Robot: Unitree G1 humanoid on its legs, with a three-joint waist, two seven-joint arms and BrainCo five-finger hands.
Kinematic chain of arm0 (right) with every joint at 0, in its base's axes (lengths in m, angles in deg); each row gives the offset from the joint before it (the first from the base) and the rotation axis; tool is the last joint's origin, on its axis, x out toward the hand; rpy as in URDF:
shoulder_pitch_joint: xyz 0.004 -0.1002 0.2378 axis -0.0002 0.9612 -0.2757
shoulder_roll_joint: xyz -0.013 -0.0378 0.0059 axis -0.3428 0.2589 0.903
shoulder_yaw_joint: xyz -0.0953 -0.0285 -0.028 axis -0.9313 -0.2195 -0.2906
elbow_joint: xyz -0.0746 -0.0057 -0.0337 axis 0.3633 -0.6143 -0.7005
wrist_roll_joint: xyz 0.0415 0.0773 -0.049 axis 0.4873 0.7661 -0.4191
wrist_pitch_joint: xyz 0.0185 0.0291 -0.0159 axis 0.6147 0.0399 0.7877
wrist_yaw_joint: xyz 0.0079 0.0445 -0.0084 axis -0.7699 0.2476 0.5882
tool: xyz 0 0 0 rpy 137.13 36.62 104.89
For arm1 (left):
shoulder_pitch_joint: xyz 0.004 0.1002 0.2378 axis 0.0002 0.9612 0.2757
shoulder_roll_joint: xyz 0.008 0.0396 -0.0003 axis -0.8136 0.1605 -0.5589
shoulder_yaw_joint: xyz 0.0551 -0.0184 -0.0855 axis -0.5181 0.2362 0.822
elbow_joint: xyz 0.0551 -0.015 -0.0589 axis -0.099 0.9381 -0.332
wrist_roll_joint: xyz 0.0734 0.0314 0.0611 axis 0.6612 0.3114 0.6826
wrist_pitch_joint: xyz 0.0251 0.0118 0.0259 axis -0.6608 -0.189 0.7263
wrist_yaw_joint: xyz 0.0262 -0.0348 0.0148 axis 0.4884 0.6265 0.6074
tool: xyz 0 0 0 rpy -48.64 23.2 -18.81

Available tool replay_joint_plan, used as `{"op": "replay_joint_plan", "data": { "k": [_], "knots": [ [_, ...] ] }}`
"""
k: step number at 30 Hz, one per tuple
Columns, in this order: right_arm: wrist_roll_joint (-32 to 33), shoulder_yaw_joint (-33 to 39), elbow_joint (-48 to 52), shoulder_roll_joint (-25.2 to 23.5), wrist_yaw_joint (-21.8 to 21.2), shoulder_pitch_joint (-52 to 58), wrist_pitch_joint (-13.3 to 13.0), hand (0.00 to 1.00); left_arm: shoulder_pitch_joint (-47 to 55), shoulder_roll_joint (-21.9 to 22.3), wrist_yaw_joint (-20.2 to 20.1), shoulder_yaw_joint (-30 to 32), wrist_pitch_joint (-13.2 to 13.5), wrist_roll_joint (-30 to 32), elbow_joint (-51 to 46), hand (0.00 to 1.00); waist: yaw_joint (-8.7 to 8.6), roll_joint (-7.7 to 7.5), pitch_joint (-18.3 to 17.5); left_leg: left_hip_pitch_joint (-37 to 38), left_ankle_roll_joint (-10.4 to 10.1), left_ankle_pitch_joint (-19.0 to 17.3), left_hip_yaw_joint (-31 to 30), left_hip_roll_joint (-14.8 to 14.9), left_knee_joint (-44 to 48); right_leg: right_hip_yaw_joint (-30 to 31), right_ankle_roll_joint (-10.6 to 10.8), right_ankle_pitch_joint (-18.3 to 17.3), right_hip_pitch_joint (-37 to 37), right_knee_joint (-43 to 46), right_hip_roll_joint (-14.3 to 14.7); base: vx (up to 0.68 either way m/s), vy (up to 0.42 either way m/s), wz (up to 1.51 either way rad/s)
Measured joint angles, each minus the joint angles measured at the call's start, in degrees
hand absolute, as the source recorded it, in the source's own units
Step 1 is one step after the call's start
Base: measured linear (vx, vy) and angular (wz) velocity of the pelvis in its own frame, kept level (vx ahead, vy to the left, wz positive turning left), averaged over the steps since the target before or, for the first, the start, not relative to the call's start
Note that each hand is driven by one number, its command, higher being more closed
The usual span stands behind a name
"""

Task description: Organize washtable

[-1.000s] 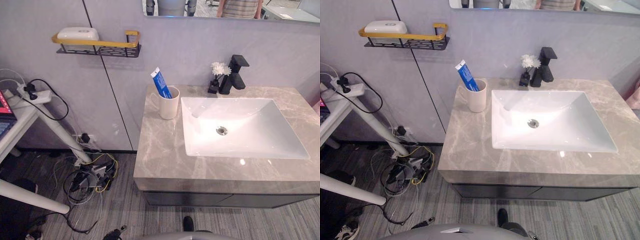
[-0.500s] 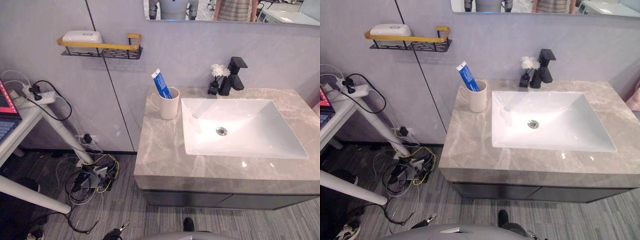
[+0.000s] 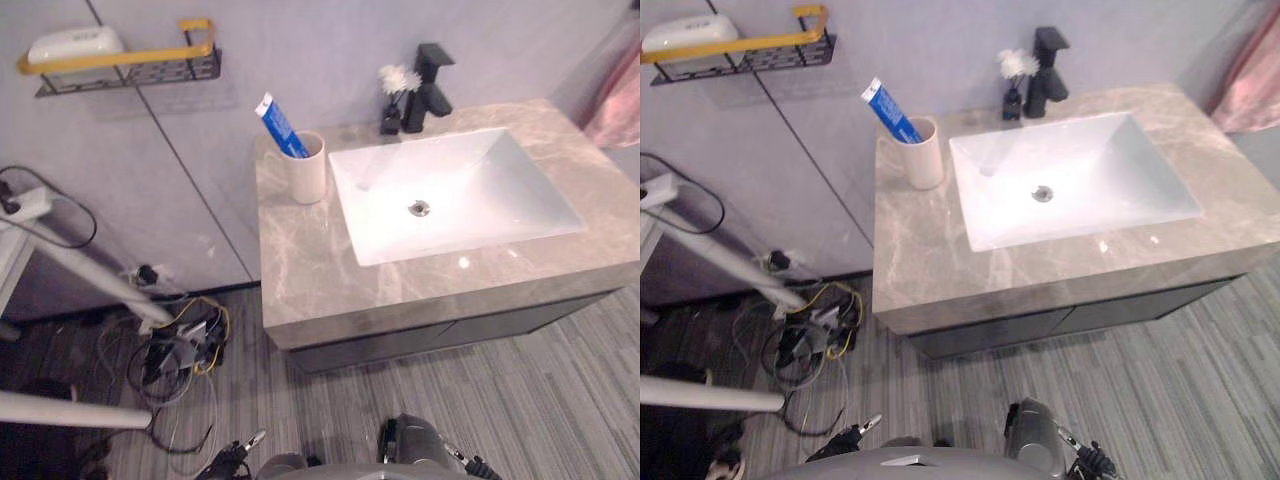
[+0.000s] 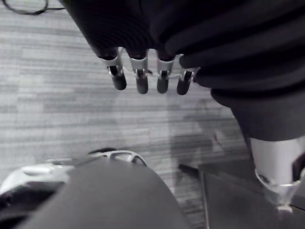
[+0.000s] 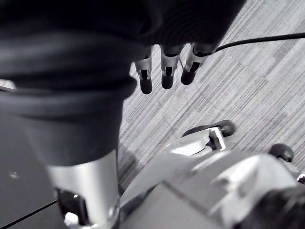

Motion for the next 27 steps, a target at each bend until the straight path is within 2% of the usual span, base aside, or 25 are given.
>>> {"op": "replay_joint_plan", "data": {
  "k": [1, 2, 3, 4, 5, 7, 8, 9, 11, 12, 13, 14, 15, 16, 17, 18, 19, 21, 23, 24, 25, 26, 27],
  "knots": [
    [-0.44, -1.19, -0.31, 0.17, -0.45, -1.77, -0.2, 0.0, -0.36, 0.32, -0.18, 1.57, -0.27, -0.02, 0.58, 0.0, 2.27, 0.44, -1.21, -4.29, 1.9, -1.74, -3.25, -1.79, -1.86, 5.86, 1.56, 0.57, 3.28, -10.53, 2.62, 0.49, -0.155, -1.39],
    [-1.01, -0.97, -0.1, 1.13, -0.99, -3.71, 0.09, 0.0, 0.29, 2.03, -0.37, 2.46, -0.37, -0.08, 0.83, 0.0, 3.24, 3.43, -2.03, -5.19, 1.26, 7.48, -2.3, 0.1, -10.59, 0.99, -0.23, -4.9, 3.84, 3.67, 0.64, 0.79, -0.204, -1.51],
    [-1.62, -1.11, -0.22, 0.74, -1.13, -4.04, 0.13, 0.0, 0.63, 2.02, -0.17, 2.28, -0.22, -0.15, 0.71, 0.0, 3.69, 1.64, -2.19, -4.87, 1.62, 7.84, -0.65, -1.45, -11.38, 0.61, 1.79, -6.64, 4.93, 9.65, -2.53, 1.39, -0.392, -1.31],
    [-2.69, -2.37, -0.91, -0.43, -1.52, -4.83, 0.13, 0.0, 0.24, 1.49, -0.3, 1.95, -0.65, -0.56, 0.43, 0.0, 4.74, 0.88, -2.7, -4.17, 1.91, 8.04, 2.83, -2.31, -11.06, 1.58, 6.18, -7.5, 11.68, 8.58, -5.1, 0.92, -0.236, -0.9],
    [-2.7, -2.8, -0.91, -0.7, -1.7, -5.09, 0.22, 0.0, 0.27, 1.49, -0.35, 1.96, -0.83, -0.61, 0.39, 0.0, 5.06, 0.59, -2.91, -4.52, 1.99, 8.08, 3.54, -2.28, -10.98, 1.64, 6.74, -7.43, 12.9, 7.14, -5.32, 0.96, -0.271, -1.14],
    [-2.69, -7.42, 0.21, -2.56, -2.59, -6.85, 0.66, 0.0, 0.25, 1.06, 0.01, 2.03, -0.97, -1.19, 0.09, 0.0, 5.42, -0.66, -4.37, -9.67, 2.05, 8.13, 8.72, -0.17, -7.65, 0.89, 10.44, -5.64, 20.75, -12.06, -4.43, 0.62, -0.237, -1.14],
    [-2.69, -8.07, 0.38, -2.66, -2.58, -7.34, 0.68, 0.0, -0.26, 1.07, 0.07, 1.94, -1.07, -1.15, 0.12, 0.0, 5.33, -0.57, -4.09, -10.82, 2.04, 8.14, 9.7, 0.89, -6.15, 0.6, 11.12, -6.13, 22.19, -17.35, -3.36, 0.45, -0.274, -1.1],
    [-2.68, -9.03, 0.61, -2.77, -2.53, -7.15, 0.71, 0.0, -1.03, 1.2, 0.19, 1.84, -1.17, -1.15, 0.17, 0.0, 5.39, -0.18, -4.0, -12.06, 1.7, 8.35, 10.96, 3.3, -3.97, 0.06, 11.38, -5.92, 24.28, -24.71, -0.81, 0.35, -0.268, -0.9],
    [-2.66, -10.88, 1.59, -3.27, -2.41, -5.58, 0.62, 0.0, -1.71, 0.67, 0.34, 1.52, -1.14, -0.94, 0.11, 0.0, 4.32, -0.64, -3.4, -11.91, 1.23, 8.51, 11.68, 6.32, -1.32, 0.27, 11.36, -5.85, 27.95, -31.79, 1.86, 0.37, -0.282, -0.81],
    [-2.6, -10.93, 1.54, -3.26, -2.24, -4.44, 0.19, 0.0, -2.25, 0.74, 0.95, 0.75, -0.87, -0.75, -0.17, 0.0, 4.11, 0.47, -2.02, -12.0, 0.16, 8.51, 11.12, 11.0, 2.72, 2.55, 10.06, -5.19, 29.15, -34.46, 5.08, 0.1, -0.256, -0.91],
    [-2.5, -10.74, 1.6, -2.62, -2.15, -4.17, -0.2, 0.0, -2.48, 0.83, 1.31, 0.83, -0.91, -0.44, -0.24, 0.0, 4.06, 1.12, -0.75, -12.14, -0.86, 9.21, 7.36, 12.49, 4.01, 4.48, 9.03, -4.78, 29.03, -34.3, 6.6, 0.0, -0.246, -0.94],
    [-2.48, -10.69, 1.64, -2.34, -2.14, -4.13, -0.37, 0.0, -2.59, 0.99, 1.36, 0.84, -0.94, -0.44, -0.23, 0.0, 3.96, 1.41, -0.38, -12.15, -1.3, 9.48, 5.39, 12.66, 4.22, 5.32, 8.69, -4.76, 28.93, -33.99, 7.04, -0.32, -0.327, -1.01],
    [-2.41, -10.66, 1.54, -1.06, -2.08, -3.85, -0.63, 0.0, -1.48, 1.76, 1.52, 0.93, -0.97, -0.42, -0.33, 0.0, 3.47, 2.31, 0.18, -12.2, -2.58, 9.93, -4.5, 12.09, 4.19, 9.39, 7.43, -5.2, 27.59, -31.88, 8.38, -0.29, -0.308, -1.4],
    [-2.4, -10.65, 1.53, -0.2, -2.07, -3.12, -0.65, 0.0, 0.09, 2.42, 1.55, 1.52, -0.96, -0.42, -0.75, 0.0, 3.41, 2.96, 0.19, -11.47, -4.72, 8.64, -14.8, 10.21, 3.69, 13.85, 6.18, -5.92, 25.52, -29.49, 9.46, -0.31, -0.24, -1.71],
    [-2.42, -10.65, 1.52, 0.03, -2.07, -2.8, -0.69, 0.0, 0.93, 2.74, 1.59, 2.08, -0.94, -0.44, -0.95, 0.0, 3.47, 3.17, 0.16, -10.9, -6.4, 7.47, -18.68, 9.09, 3.02, 16.61, 5.79, -6.16, 24.3, -28.27, 10.03, -0.21, -0.012, -2.1],
    [-2.43, -10.49, 1.54, 0.43, -2.18, -2.1, -0.64, 0.0, 2.45, 3.17, 1.6, 2.56, -0.94, -0.49, -1.09, 0.0, 3.52, 3.68, 0.03, -7.95, -9.09, 4.9, -23.56, 6.97, 0.05, 21.68, 5.33, -6.15, 21.79, -26.36, 11.6, -0.15, 0.046, -2.31],
    [-2.51, -10.1, 1.82, 0.45, -2.23, -1.59, -0.72, 0.0, 3.31, 3.71, 1.51, 3.13, -0.96, -0.59, -1.06, 0.0, 3.6, 4.18, -0.13, -6.38, -10.33, 3.85, -25.14, 6.07, -1.76, 26.07, 4.59, -5.65, 19.76, -25.69, 13.05, -0.1, -0.011, -2.26],
    [-2.55, -8.13, 3.22, 0.99, -2.34, -0.19, -0.68, 0.0, 3.51, 3.89, 1.23, 4.84, -0.73, -1.02, -0.84, 0.0, 3.28, 4.24, -0.75, -4.75, -10.54, 1.77, -27.52, 4.67, -3.23, 29.63, 3.22, -4.52, 17.26, -25.89, 14.51, 0.01, -0.008, -1.73],
    [-3.26, -6.58, 3.4, 0.97, -2.3, -0.06, -0.57, 0.0, 3.2, 3.86, 1.06, 7.36, -0.63, -1.12, -0.81, 0.0, 3.09, 3.91, -0.55, -3.84, -10.72, -0.12, -29.71, 3.62, -2.01, 34.36, 3.37, -2.61, 15.58, -24.36, 16.43, 0.05, 0.008, -1.44],
    [-4.93, -5.5, 3.44, 0.94, -2.29, 0.08, -0.4, 0.0, 3.66, 4.88, 1.02, 10.88, -0.66, -1.14, -0.81, 0.0, 3.38, 3.88, -0.4, -2.6, -9.84, -2.79, -32.97, 2.13, -0.47, 39.21, 3.3, -2.6, 15.23, -23.03, 18.79, 0.11, 0.017, -1.61],
    [-5.01, -5.35, 3.62, 1.1, -2.32, 0.14, -0.42, 0.0, 4.18, 5.64, 0.98, 12.35, -0.69, -1.14, -0.84, 0.0, 3.45, 4.34, -0.99, -2.26, -9.0, -4.1, -34.96, 1.22, 0.71, 41.91, 3.13, -2.58, 14.79, -22.54, 19.84, 0.14, 0.091, -2.03],
    [-5.41, -4.68, 3.76, 1.15, -2.28, -0.5, -0.41, 0.0, 5.5, 6.91, 0.87, 14.84, -0.79, -1.15, -1.4, 0.0, 3.55, 4.65, -1.68, -2.17, -6.47, -5.96, -37.69, -1.28, 2.14, 46.49, 3.0, -2.54, 13.23, -21.55, 21.53, 0.16, 0.147, -2.17],
    [-6.73, -3.55, 3.6, 0.89, -2.32, -0.45, -0.32, 0.0, 6.31, 7.57, 0.66, 15.57, -0.75, -1.13, -1.75, 0.0, 3.76, 5.3, -3.02, -2.06, -4.19, -5.49, -37.35, -2.68, 0.41, 49.44, 3.76, -3.08, 10.52, -19.56, 23.06, 0.16, 0.111, -2.27]
  ]
}}
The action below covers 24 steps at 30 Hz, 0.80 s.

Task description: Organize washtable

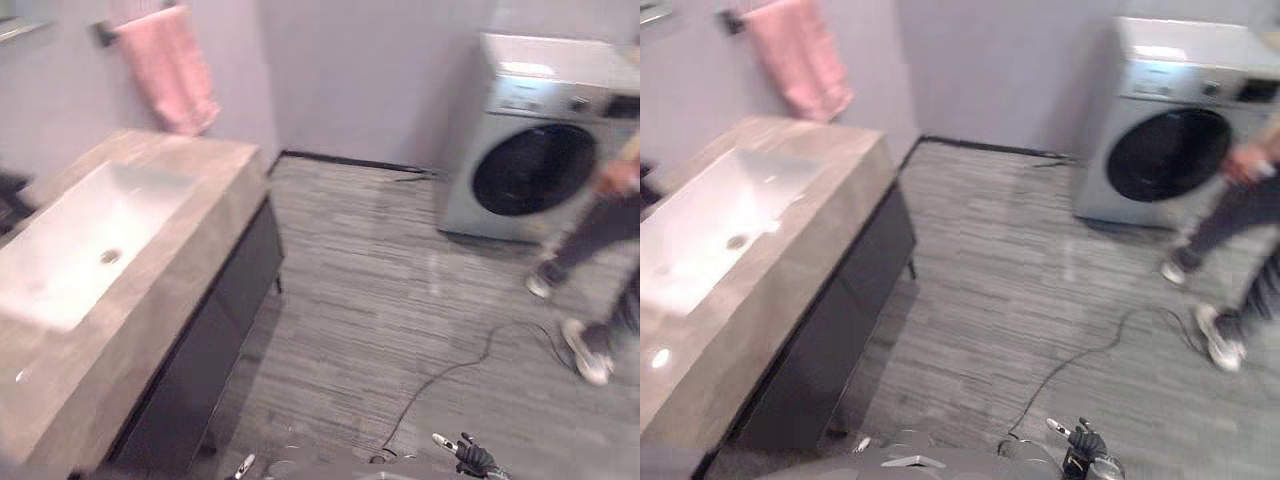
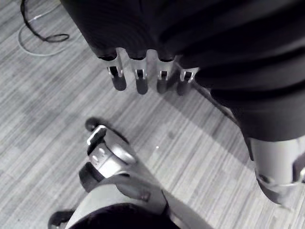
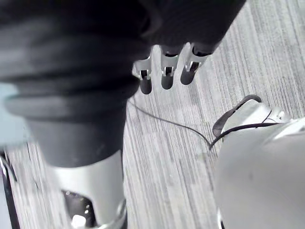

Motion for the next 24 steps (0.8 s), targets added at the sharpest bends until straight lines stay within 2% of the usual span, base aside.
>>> {"op": "replay_joint_plan", "data": {
  "k": [1, 2, 3, 4, 5, 6, 7, 8, 9, 10, 12, 13, 15, 16, 17, 18, 19, 20, 21, 22, 23, 24],
  "knots": [
    [0.2, 0.72, 0.43, -0.38, 0.04, 0.15, 0.24, 0.0, 0.79, 0.19, -0.12, 0.3, -0.04, 0.01, 0.19, 0.0, 0.02, -0.44, -0.65, 0.43, 0.23, 0.85, 3.91, 0.6, -1.82, 1.25, 0.73, -1.14, -2.32, 4.58, 0.89, 0.21, 0.001, -2.03],
    [0.03, 0.3, 0.65, -0.92, -0.09, 0.59, 0.39, 0.0, 0.79, -0.35, -0.2, 1.22, 0.03, -0.07, -0.76, 0.0, -0.07, -2.45, -1.3, 1.44, 0.41, 1.19, 8.2, -0.37, -2.9, -1.17, -0.01, -4.29, -5.34, 12.14, 0.29, 0.21, -0.098, -1.43],
    [0.12, 0.38, 0.87, -1.52, -0.16, 1.42, 0.4, 0.0, 0.6, -0.49, -0.22, 1.64, 0.01, -0.06, -0.98, 0.0, -0.35, -3.16, -1.26, 2.19, 0.78, 0.67, 9.7, -1.02, -2.69, -2.42, 0.04, -5.57, -5.62, 12.62, -0.42, 0.26, -0.082, -1.11],
    [0.22, 0.75, 3.58, -1.38, -0.14, 3.07, 0.32, 0.0, -0.75, -0.09, -0.26, 1.9, -0.33, -0.03, -0.93, 0.0, -1.25, -2.6, -1.54, 2.22, 1.01, -0.12, 11.02, -0.89, -0.98, -1.98, -0.05, -5.74, -4.75, 11.51, -0.16, 0.2, -0.033, -0.56],
    [0.13, 0.51, 5.06, -1.5, -0.14, 4.02, 0.29, 0.0, -1.21, 0.19, -0.45, 1.78, -0.32, -0.02, -1.28, 0.0, -1.62, -2.55, -1.7, 2.63, 0.8, 0.66, 11.81, -0.93, -0.96, -1.87, 0.42, -5.31, -4.34, 11.77, 0.09, 0.22, -0.057, -0.69],
    [0.09, -0.41, 6.78, -2.31, -0.56, 4.22, 0.36, 0.0, -3.09, 0.0, -0.62, 0.96, 0.16, 0.0, -2.58, 0.0, -1.6, -3.35, -1.51, 5.51, 0.31, 1.88, 14.74, -0.51, -3.28, -4.93, 3.12, -3.66, -6.98, 16.84, 1.08, 0.13, -0.11, -0.89],
    [0.15, -0.37, 8.1, -3.24, -1.22, 4.42, 0.02, 0.0, -4.45, -0.21, -0.66, -0.68, 0.1, 0.09, -2.99, 0.0, -2.38, -3.75, -1.41, 7.25, 0.2, 1.97, 17.2, 0.5, -5.37, -10.91, 5.77, -1.58, -10.43, 21.86, 0.7, 0.1, -0.146, -1.01],
    [0.15, -0.27, 8.74, -3.53, -1.37, 4.42, 0.01, 0.0, -5.42, -0.31, -0.64, -1.41, 0.12, 0.2, -3.03, 0.0, -2.51, -3.74, -1.33, 8.4, 0.19, 1.97, 18.59, 1.16, -6.11, -13.49, 5.66, -0.2, -11.59, 23.42, 0.63, 0.05, -0.133, -0.99],
    [0.19, -0.07, 9.38, -4.17, -1.43, 4.19, -0.01, 0.0, -6.69, -0.2, -0.71, -3.0, 0.14, 0.46, -3.34, 0.0, -2.95, -2.82, -1.22, 10.85, -0.24, 2.22, 21.02, 3.07, -8.27, -20.1, 5.08, 2.59, -13.9, 26.12, 0.03, 0.07, -0.114, -0.87],
    [0.25, -0.07, 9.56, -4.81, -1.42, 3.8, -0.11, 0.0, -7.9, 0.05, -0.7, -3.0, 0.37, 0.68, -4.1, 0.0, -3.98, -4.57, -1.01, 13.27, -1.53, 2.94, 23.78, 2.95, -10.98, -27.48, 0.97, -0.18, -16.51, 31.25, -3.81, 0.06, -0.087, -0.86],
    [0.3, -0.01, 9.55, -6.0, -1.42, 3.64, -0.25, 0.0, -8.51, 1.04, -0.74, -2.59, 0.67, 0.7, -3.87, 0.0, -4.19, -6.17, -1.0, 15.96, -2.12, 2.8, 29.79, 3.47, -13.36, -35.46, -2.99, -2.93, -19.38, 32.3, -9.32, 0.08, -0.058, -1.19],
    [0.3, 0.29, 9.21, -5.96, -1.44, 3.08, -0.3, 0.0, -8.79, 1.23, -0.88, -1.82, 0.81, 0.71, -3.95, 0.0, -3.99, -6.17, -0.98, 17.89, -2.59, 2.53, 34.49, 4.19, -14.58, -39.89, -3.01, -4.04, -21.02, 30.08, -11.14, 0.06, -0.083, -1.66],
    [0.36, 2.35, 8.47, -6.09, -1.43, 2.4, -0.28, 0.0, -8.66, 1.2, -0.89, 0.0, 0.72, 0.71, -2.38, 0.0, -4.3, -5.88, -0.91, 20.12, -2.61, 2.53, 39.23, 5.1, -15.25, -46.28, -3.43, -3.94, -21.4, 23.32, -12.77, 0.09, -0.18, -1.68],
    [1.15, 5.1, 6.6, -6.6, -1.4, 1.92, -0.43, 0.0, -8.01, 0.6, -1.01, 0.44, 0.8, 0.65, -1.0, 0.0, -4.57, -6.0, -0.91, 21.6, -2.96, 2.73, 41.41, 5.51, -15.31, -51.76, -3.4, -2.24, -19.7, 12.17, -13.02, 0.14, -0.238, -1.56],
    [2.21, 5.94, 5.69, -6.66, -1.37, 1.87, -0.36, 0.0, -7.66, 0.37, -1.15, 0.52, 0.82, 0.64, -0.44, 0.0, -4.69, -6.11, -0.84, 22.55, -3.38, 2.96, 41.91, 5.42, -15.34, -53.3, -4.76, 0.51, -18.41, 8.02, -13.09, 0.18, -0.297, -1.5],
    [3.24, 7.91, 4.16, -6.7, -1.34, 1.51, -0.36, 0.0, -7.68, 0.36, -1.33, 1.34, 0.76, 0.3, 0.6, 0.0, -4.73, -5.27, -0.91, 23.77, -4.36, 3.5, 42.21, 6.2, -14.87, -54.97, -10.73, 3.74, -17.43, 7.42, -11.73, 0.31, -0.352, -0.92],
    [4.32, 10.72, 3.11, -6.71, -1.35, 1.37, -0.21, 0.0, -7.98, 0.66, -1.57, 3.91, 0.36, 0.04, 1.28, 0.0, -5.95, -4.42, -0.72, 23.45, -7.18, 5.22, 41.2, 8.31, -11.08, -54.47, -11.89, 1.74, -16.25, 7.67, -9.65, 0.44, -0.482, -0.92],
    [4.63, 13.5, 2.35, -6.67, -1.33, 1.85, -0.04, 0.0, -7.89, 1.73, -1.78, 6.78, 0.12, 0.0, 0.95, 0.0, -6.57, -3.95, -0.48, 22.49, -8.31, 8.27, 40.38, 10.41, -3.8, -53.28, -12.55, 0.28, -13.94, 7.2, -7.28, 0.4, -0.43, -0.67],
    [4.65, 14.23, 2.48, -6.63, -1.36, 2.27, 0.07, 0.0, -7.78, 2.42, -1.78, 8.11, 0.11, -0.02, 0.86, 0.0, -6.49, -3.42, -0.22, 21.08, -7.92, 10.5, 39.71, 11.95, 1.89, -52.74, -12.81, -0.24, -12.25, 6.34, -5.93, 0.3, -0.466, -1.1],
    [4.67, 13.75, 3.58, -6.4, -1.29, 3.08, 0.09, 0.0, -7.66, 3.25, -1.79, 11.53, 0.17, -0.65, -0.35, 0.0, -5.79, -2.51, 0.35, 13.73, -3.88, 21.46, 35.85, 16.09, 20.48, -48.87, -13.6, -0.98, -7.85, 2.86, -2.09, 0.14, -0.368, -1.12],
    [4.67, 13.43, 4.26, -6.32, -1.18, 3.27, 0.09, 0.0, -7.72, 3.27, -1.79, 11.65, 0.17, -1.07, -0.87, 0.0, -5.5, -2.11, 0.62, 9.61, -0.93, 22.43, 33.21, 17.06, 28.08, -47.28, -14.01, -1.23, -6.5, 1.86, -0.8, 0.0, -0.427, -1.56],
    [4.73, 13.19, 4.42, -6.28, -0.98, 2.87, -0.06, 0.0, -7.69, 3.3, -1.81, 11.34, 0.26, -1.82, -2.0, 0.0, -4.72, -2.24, 1.84, 1.9, 1.26, 20.64, 27.07, 16.7, 40.77, -43.66, -14.64, -1.55, -3.2, 0.37, 1.28, -0.12, -0.294, -1.32]
  ]
}}
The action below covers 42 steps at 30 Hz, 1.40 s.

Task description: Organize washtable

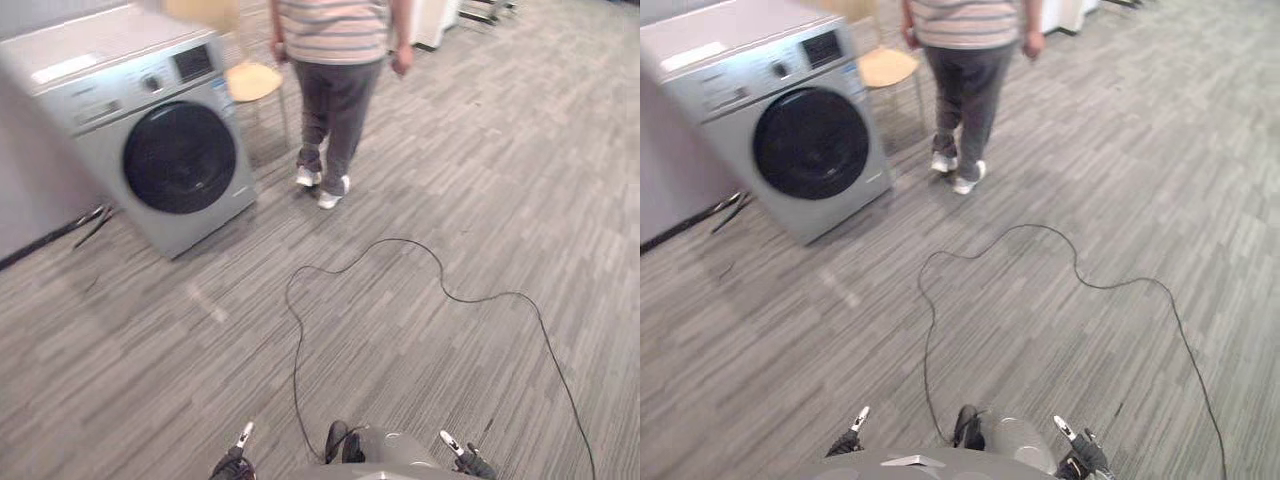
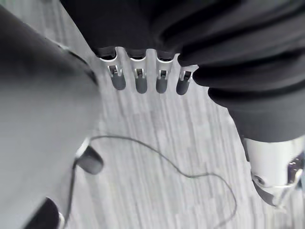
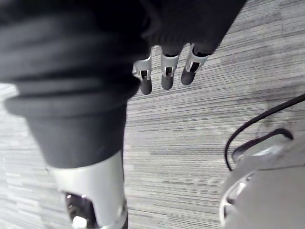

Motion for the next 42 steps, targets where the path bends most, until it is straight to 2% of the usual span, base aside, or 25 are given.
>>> {"op": "replay_joint_plan", "data": {
  "k": [3, 5, 6, 8, 10, 11, 12, 14, 15, 16, 17, 19, 22, 23, 25, 26, 29, 30, 32, 35, 38, 39, 40, 41, 42],
  "knots": [
    [-0.07, -0.06, -4.09, -0.15, 0.18, -2.21, 0.43, 0.0, 0.5, -2.78, 0.05, -2.91, 1.15, -1.71, -1.11, 0.0, 2.69, -2.46, 1.72, -10.94, -2.23, -5.92, -9.83, -6.67, 7.45, 10.27, -0.62, -0.17, 10.31, -4.47, 1.5, -0.25, -0.324, -1.87],
    [-0.07, 0.08, -7.22, -0.09, 0.26, -4.24, 0.45, 0.0, 1.81, -3.83, 0.15, -5.75, 1.27, -1.66, -0.51, 0.0, 3.33, -3.23, 2.32, -16.26, -2.58, -9.84, -11.17, -9.49, 2.06, 16.93, 0.7, -0.25, 16.17, -7.62, 1.21, -0.28, -0.077, -1.66],
    [-0.12, 0.11, -7.71, 0.45, 0.38, -4.94, 0.45, 0.0, 2.24, -4.26, 0.13, -7.59, 1.64, -2.11, 0.44, 0.0, 3.35, -2.14, 2.58, -20.86, -1.38, -12.07, -9.56, -9.49, -6.04, 20.65, 1.7, -0.88, 20.25, -11.0, 0.66, -0.34, 0.06, -1.28],
    [-0.15, 0.0, -7.45, 0.6, 0.47, -5.02, 0.45, 0.0, 2.55, -4.24, 0.19, -9.19, 1.68, -2.22, 0.9, 0.0, 3.34, -1.93, 2.4, -24.01, -1.17, -11.84, -7.24, -9.79, -19.98, 23.41, 2.37, -2.82, 22.0, -12.94, -0.1, -0.5, 0.175, -0.9],
    [-0.28, -0.48, -7.23, 1.5, 0.93, -4.67, 0.77, 0.0, 2.67, -4.36, 0.25, -10.01, 1.78, -2.27, 0.73, 0.0, 3.4, -1.29, 2.23, -26.79, -1.68, -3.87, -7.22, -13.43, -42.54, 25.96, 3.13, -4.9, 25.32, -15.04, -1.4, -0.36, 0.296, -0.44],
    [-0.35, -0.69, -7.29, 1.46, 0.96, -4.22, 1.05, 0.0, 3.0, -4.72, 0.31, -10.61, 1.67, -2.24, 0.8, 0.0, 3.65, -2.01, 1.8, -26.45, -1.01, -1.53, -6.94, -14.96, -43.54, 26.43, 3.56, -5.35, 26.62, -15.41, -2.57, 0.53, 0.044, -0.41],
    [-0.56, -0.82, -7.62, 1.45, 0.83, -3.23, 1.08, 0.0, 3.11, -5.24, 0.36, -11.36, 1.76, -2.17, 1.99, 0.0, 4.11, -2.81, 1.09, -25.76, 2.91, 1.53, -6.51, -17.02, -43.09, 26.27, 5.88, -6.58, 27.42, -11.7, -4.02, 0.93, -0.143, -0.38],
    [-0.63, 0.4, -9.09, 0.3, 0.75, -3.02, 1.22, 0.0, 3.45, -7.31, 0.37, -11.3, 1.64, -2.16, 4.8, 0.0, 3.82, -5.61, 0.23, -22.27, 4.35, -1.42, -4.7, -19.7, -40.45, 24.07, 9.85, -7.78, 23.17, 4.43, -6.0, 0.74, -0.155, -0.13],
    [-0.56, 2.46, -9.63, -0.24, 0.41, -2.98, 1.44, 0.0, 2.92, -7.97, 0.34, -11.62, 1.63, -2.13, 4.8, 0.0, 3.68, -6.43, 0.63, -18.03, 4.34, -4.44, -4.79, -21.06, -41.52, 21.17, 17.32, -2.15, 17.88, 19.14, -6.35, 0.34, -0.088, 0.34],
    [-1.48, 3.28, -9.63, 0.13, -0.14, -2.43, 1.48, 0.0, 2.32, -8.75, 0.43, -13.92, 1.53, -2.24, 4.86, 0.0, 2.33, -6.46, 0.87, -12.93, 4.11, -7.03, -7.32, -21.89, -43.14, 17.22, 21.96, 10.01, 11.16, 35.45, -6.95, 0.27, -0.073, 0.41],
    [-2.36, 3.06, -9.52, 0.51, -0.19, -2.18, 1.43, 0.0, 2.35, -9.19, 0.41, -15.58, 1.5, -2.22, 4.85, 0.0, 1.86, -6.3, 1.17, -10.29, 3.99, -7.91, -8.16, -22.02, -43.94, 15.13, 20.63, 9.53, 8.34, 41.85, -7.85, 0.15, -0.015, 0.57],
    [-2.76, 2.52, -8.39, 1.41, -0.46, -0.3, 1.49, 0.0, 0.87, -9.35, 0.29, -20.89, 1.49, -2.23, 4.67, 0.0, 0.01, -3.73, 1.44, 1.61, 4.01, -8.85, -12.16, -20.02, -50.8, 8.12, 13.32, 3.86, -0.58, 49.33, -12.83, 0.01, 0.042, 0.5],
    [-2.4, 3.74, -8.2, 1.48, -0.67, 0.05, 1.1, 0.0, -2.03, -8.57, 0.27, -22.53, 1.6, -1.98, 4.41, 0.0, -0.78, -1.82, 2.55, 12.13, 4.48, -9.74, -12.66, -15.46, -58.59, 7.26, 14.8, -0.4, -8.87, 33.69, -15.44, 0.02, 0.019, 0.24],
    [-2.37, 4.73, -8.18, 1.26, -0.52, 0.36, 1.05, 0.0, -3.38, -7.9, 0.28, -22.82, 1.6, -1.99, 3.44, 0.0, -1.67, -1.43, 2.57, 14.63, 3.39, -13.56, -13.31, -13.12, -59.72, 6.79, 17.14, 1.04, -11.76, 22.33, -16.74, -0.02, -0.019, 0.46],
    [-2.35, 4.95, -8.62, 0.41, -0.21, 1.02, 1.17, 0.0, -4.14, -7.54, 0.18, -24.09, 1.98, -2.04, 2.22, 0.0, -2.51, -3.53, 2.27, 17.43, 1.59, -17.16, -14.29, -12.81, -61.82, 6.44, 22.07, 4.95, -12.67, 4.54, -19.93, -0.06, -0.054, 0.46],
    [-2.33, 5.01, -8.99, 0.35, 0.09, 1.96, 1.38, 0.0, -4.28, -6.57, 0.02, -25.0, 2.01, -2.06, 2.66, 0.0, -3.1, -3.24, 1.7, 20.11, 3.63, -19.15, -15.87, -11.8, -61.37, 4.48, 17.66, 7.99, -13.28, 7.87, -19.93, 0.45, -0.412, 0.09],
    [-2.2, 9.4, -8.25, 1.17, 0.51, 2.11, 1.52, 0.0, -3.87, -3.66, -0.92, -21.67, 1.96, -1.97, 2.57, 0.0, -3.02, 0.42, 0.15, 10.53, -2.91, -13.59, -20.11, -8.73, -37.12, 3.37, 12.8, 0.23, -11.33, 10.85, -15.36, 0.63, -0.491, -0.27],
    [-2.17, 9.51, -7.26, 0.85, 0.83, 2.24, 1.63, 0.0, -3.48, -2.79, -1.11, -15.98, 1.86, -1.98, 2.55, 0.0, -2.54, 1.64, 0.44, 4.53, -7.76, -2.02, -23.26, -8.64, -19.67, 3.14, 10.34, -2.47, -6.43, 9.26, -12.54, 0.51, -0.415, -0.27],
    [-2.16, 8.6, -6.13, 1.17, 0.95, 2.2, 1.51, 0.0, -2.07, -2.52, -1.18, -13.64, 1.79, -2.23, 2.52, 0.0, -2.0, 1.9, 1.21, -2.44, -10.46, 1.25, -23.91, -9.05, -1.57, 3.71, 7.58, -4.45, 0.48, 5.99, -9.25, 0.54, -0.33, -0.4],
    [-2.18, 4.14, -6.53, 1.62, 0.94, -0.38, 1.5, 0.0, -0.19, -6.04, -1.57, -14.9, 2.12, -4.23, 0.72, 0.0, 1.38, -0.33, 2.57, -12.94, -3.3, -4.53, -15.94, -10.7, 8.84, 10.15, 5.83, -5.47, 16.23, -3.06, -7.66, 0.28, -0.078, -0.75],
    [-2.18, 1.14, -6.56, 2.09, 0.87, -4.87, 0.93, 0.0, 3.25, -7.22, -1.45, -16.2, 2.08, -3.76, 1.1, 0.0, 3.36, -2.07, 1.99, -22.86, -2.61, -9.34, -9.58, -11.68, -9.02, 15.05, 5.86, -5.75, 24.4, -10.96, -10.31, -0.14, 0.12, -1.15],
    [-2.18, -0.1, -6.51, 2.17, 0.81, -5.91, 0.71, 0.0, 4.58, -6.8, -1.33, -16.27, 1.74, -3.75, 2.92, 0.0, 4.13, -1.75, 1.57, -23.24, -3.49, -8.16, -9.25, -12.61, -27.99, 16.54, 6.76, -5.98, 26.86, -12.93, -11.35, 0.09, 0.129, -1.06],
    [-2.18, -1.78, -6.44, 2.62, 0.87, -5.0, 0.16, 0.0, 6.7, -5.99, -1.11, -16.62, 1.36, -3.72, 5.23, 0.0, 4.11, 0.39, 0.34, -23.02, -3.41, -3.86, -10.1, -12.61, -46.48, 18.21, 7.46, -5.76, 28.84, -12.93, -10.61, 0.48, 0.153, -0.97],
    [-2.2, -2.42, -6.57, 2.82, 0.89, -3.76, 0.23, 0.0, 8.14, -5.62, -1.04, -17.15, 0.97, -3.6, 6.07, 0.0, 4.71, 0.65, -0.14, -22.53, -3.21, 3.18, -11.85, -13.32, -48.83, 20.16, 8.22, -5.99, 30.72, -11.91, -10.78, 0.81, 0.136, -0.61],
    [-2.21, -3.44, -6.87, 1.77, 0.96, -2.59, 0.5, 0.0, 9.19, -5.48, -0.97, -17.01, 0.68, -3.48, 7.06, 0.0, 5.44, -0.51, -1.44, -21.85, -1.15, 5.96, -11.3, -15.63, -47.08, 21.52, 9.07, -5.96, 31.0, -8.9, -12.2, 0.72, 0.107, -0.31]
  ]
}}
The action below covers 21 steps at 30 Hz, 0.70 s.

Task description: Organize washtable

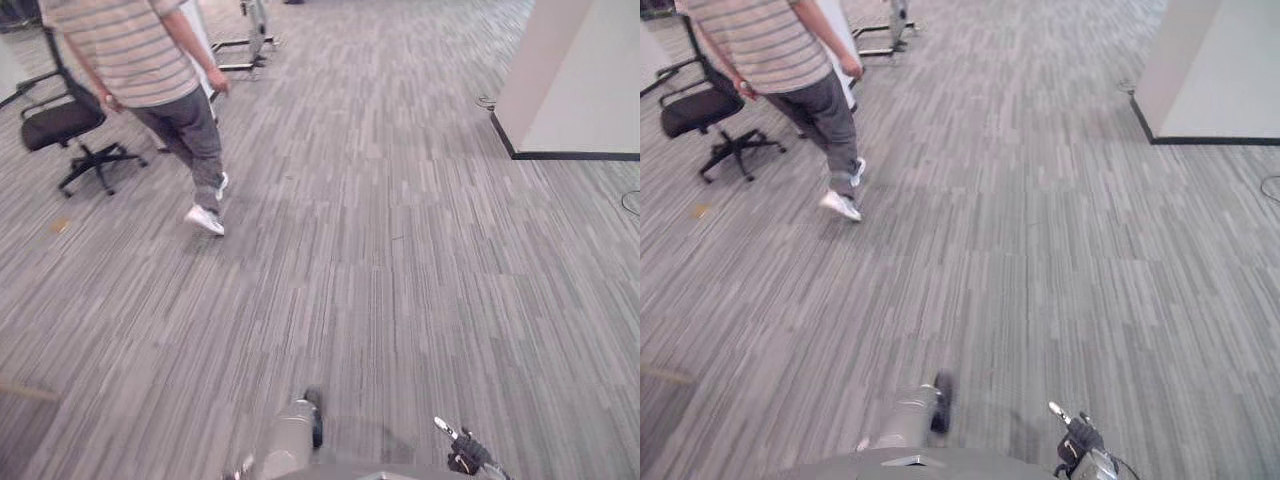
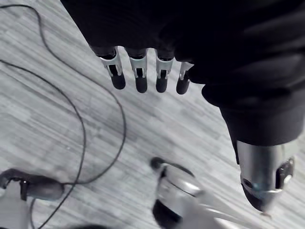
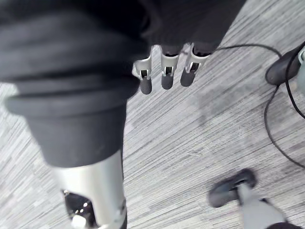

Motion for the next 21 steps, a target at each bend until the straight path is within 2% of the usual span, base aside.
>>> {"op": "replay_joint_plan", "data": {
  "k": [1, 2, 3, 4, 5, 6, 7, 8, 9, 10, 11, 12, 13, 14, 15, 16, 17, 18, 19, 20, 21],
  "knots": [
    [-0.02, -0.66, -0.32, -0.54, -0.11, 1.07, -0.05, 0.0, 0.76, -0.89, -0.43, 0.84, -0.06, 0.33, 0.07, 0.0, -0.18, -1.7, -1.18, -0.03, 1.41, -1.31, 0.98, -1.27, 1.15, 0.08, 0.55, 0.29, -1.76, 4.03, -1.69, 0.66, 0.066, -0.07],
    [-0.19, -0.05, -1.97, -0.53, -0.62, 2.68, 0.0, 0.0, 1.37, -2.18, -0.35, 1.52, 0.04, 1.15, 0.01, 0.0, -0.21, -4.59, -2.71, 0.09, 3.11, -5.6, 2.41, -3.58, 3.97, 1.48, 2.93, 1.35, -7.01, 17.32, -3.32, 0.65, 0.066, 0.18],
    [-0.26, 3.1, -2.81, -0.62, -0.61, 3.04, 0.47, 0.0, 1.11, -2.9, -0.07, 2.25, -0.07, 1.36, -0.05, 0.0, -0.18, -6.48, -2.06, 2.46, 4.79, -9.4, 2.99, -6.69, 5.8, 3.32, 9.21, 8.14, -11.94, 31.76, -4.0, 0.61, 0.031, 0.27],
    [-0.28, 4.43, -2.8, -0.74, -0.58, 3.75, 0.55, 0.0, 0.75, -2.92, 0.02, 2.43, -0.18, 1.36, -0.03, 0.0, -0.78, -7.14, -1.64, 4.66, 5.84, -10.46, 2.56, -8.21, 5.67, 3.87, 11.53, 15.6, -13.88, 37.95, -3.97, 0.75, -0.047, 0.54],
    [-0.3, 4.04, -3.03, -0.47, -0.83, 4.94, 0.6, 0.0, 0.46, -4.0, -0.04, 0.8, -0.49, 1.44, -0.05, 0.0, -2.64, -6.78, -0.68, 10.87, 7.3, -12.93, 0.8, -10.49, 4.12, 2.48, 12.2, 23.62, -19.21, 51.27, -3.92, 0.71, -0.12, 0.53],
    [-0.29, 4.01, -3.05, -0.3, -1.07, 5.17, 0.64, 0.0, 0.04, -4.01, -0.05, 0.27, -0.63, 1.43, -0.14, 0.0, -3.27, -6.67, -0.65, 13.77, 7.42, -13.53, -0.06, -10.72, 3.11, 0.63, 10.42, 21.62, -21.68, 55.11, -4.09, 0.86, -0.128, 0.59],
    [-0.3, 4.49, -2.17, -0.31, -1.39, 6.36, 0.69, 0.0, -1.18, -3.45, -0.07, -1.9, -0.84, 1.43, -0.94, 0.0, -4.26, -4.78, -0.27, 19.0, 8.37, -15.29, -2.64, -10.14, 0.44, -3.61, 6.14, 14.63, -26.82, 57.89, -4.01, 0.48, -0.065, 0.45],
    [-0.3, 5.88, -1.32, -0.23, -1.8, 7.2, 0.67, 0.0, -2.39, -3.37, -0.19, -3.79, -0.68, 1.87, -1.85, 0.0, -5.04, -1.93, -0.05, 23.49, 8.46, -17.08, -4.55, -8.08, -1.94, -6.57, 5.53, 9.11, -31.77, 54.85, -2.57, 0.29, -0.023, 0.48],
    [-0.32, 6.11, -1.31, 0.04, -1.84, 7.53, 0.58, 0.0, -3.48, -3.22, -0.14, -4.38, -0.46, 1.85, -2.42, 0.0, -5.23, -1.18, 0.13, 25.54, 8.68, -17.78, -5.4, -6.94, -2.96, -7.75, 5.68, 6.94, -33.73, 51.04, -1.8, -0.01, 0.016, 0.6],
    [-0.33, 6.22, -1.3, -0.12, -1.86, 8.18, 0.6, 0.0, -6.19, -3.0, 0.03, -5.03, -0.07, 1.68, -2.69, 0.0, -5.78, 0.05, 0.3, 29.08, 8.74, -19.82, -7.46, -5.25, -4.38, -9.34, 6.39, 4.97, -37.46, 41.81, -1.18, 0.07, -0.046, 0.59],
    [-0.32, 5.81, -1.34, -0.41, -1.82, 8.66, 0.7, 0.0, -7.34, -2.76, 0.16, -5.15, 0.28, 1.27, -3.21, 0.0, -6.01, -0.11, 0.33, 30.75, 8.46, -20.87, -8.38, -4.62, -5.16, -10.04, 6.58, 5.11, -38.99, 36.44, -1.39, 0.45, -0.25, 0.82],
    [-0.1, 5.59, -1.33, -1.15, -1.52, 9.52, 0.71, 0.0, -9.49, -1.54, 0.51, -5.53, 0.98, 0.89, -5.21, 0.0, -6.33, -1.04, 0.43, 34.7, 8.29, -23.71, -10.45, -3.35, -6.98, -11.89, 9.13, 8.29, -41.2, 19.38, -2.56, 0.6, -0.33, 0.64],
    [-0.18, 5.36, -1.43, -1.37, -1.35, 9.54, 0.78, 0.0, -10.27, -1.39, 0.57, -6.03, 1.28, 0.9, -5.83, 0.0, -6.61, -1.8, 0.35, 36.15, 8.11, -24.88, -11.37, -3.19, -7.67, -12.16, 10.28, 10.5, -41.61, 11.61, -3.23, 0.79, -0.503, 0.8],
    [-0.18, 5.14, -1.58, -1.95, -1.1, 9.45, 1.11, 0.0, -11.26, -1.23, 0.56, -6.58, 1.41, 0.96, -6.34, 0.0, -7.43, -3.14, -0.08, 38.9, 8.61, -26.69, -13.33, -3.07, -9.58, -12.3, 12.29, 14.92, -43.31, 3.87, -4.82, 0.74, -0.52, 0.76],
    [-0.04, 4.89, -1.71, -1.63, -1.03, 9.69, 1.17, 0.0, -11.21, 0.16, 0.5, -6.76, 1.39, 1.0, -6.15, 0.0, -8.62, -2.38, -0.88, 41.08, 9.3, -27.21, -15.31, -1.14, -10.43, -13.71, 10.37, 18.97, -44.23, 8.09, -3.91, 0.97, -0.664, 0.84],
    [-0.11, 4.51, -1.45, -1.13, -0.71, 10.14, 1.14, 0.0, -11.2, 2.27, 0.34, -6.04, 1.34, 1.03, -5.99, 0.0, -8.95, -1.42, -1.72, 40.16, 7.79, -26.44, -16.38, 0.45, -4.04, -14.85, 5.42, 18.49, -44.52, 12.4, -2.05, 0.84, -0.51, 0.45],
    [-0.11, 4.8, -1.27, -0.8, -0.61, 9.86, 1.13, 0.0, -11.1, 3.45, 0.08, -5.22, 1.27, 1.09, -6.1, 0.0, -8.53, -0.32, -1.85, 38.65, 6.68, -25.83, -16.52, 1.26, 1.26, -15.59, 4.37, 16.75, -43.61, 13.11, -0.97, 0.8, -0.478, 0.02],
    [-0.24, 5.57, 0.02, -0.36, -0.44, 9.17, 1.21, 0.0, -11.33, 4.28, -0.15, -2.44, 1.27, 1.24, -6.45, 0.0, -7.6, 0.74, -1.74, 33.74, -1.04, -21.04, -17.03, 1.3, 15.3, -15.69, 2.32, 14.08, -41.07, 13.37, 1.46, 0.62, -0.407, -0.28],
    [-0.14, 5.48, 0.96, 0.48, -0.39, 8.45, 1.17, 0.0, -11.18, 4.63, -0.09, 1.06, 1.28, 1.29, -6.41, 0.0, -7.58, 1.52, -1.31, 27.54, -8.67, -9.42, -18.71, 0.34, 31.32, -15.24, 0.64, 11.32, -36.96, 12.17, 3.76, 0.56, -0.406, -0.32],
    [-0.14, 5.47, 0.91, 0.91, -0.27, 7.51, 1.13, 0.0, -11.16, 4.14, 0.02, 1.29, 1.26, 1.27, -5.75, 0.0, -7.51, 1.93, -0.32, 23.1, -11.34, -6.12, -18.72, 0.08, 43.14, -15.31, -0.63, 9.96, -32.78, 10.55, 5.76, 0.39, -0.264, -0.44],
    [0.03, 5.36, 0.6, 0.88, -0.12, 6.06, 1.15, 0.0, -11.08, 2.82, 0.01, 0.91, 1.13, 1.01, -5.41, 0.0, -6.38, 2.43, 0.51, 19.5, -9.86, -6.38, -16.18, 0.38, 51.84, -14.11, -1.89, 8.89, -27.77, 8.89, 7.3, 0.25, -0.145, -0.62]
  ]
}}
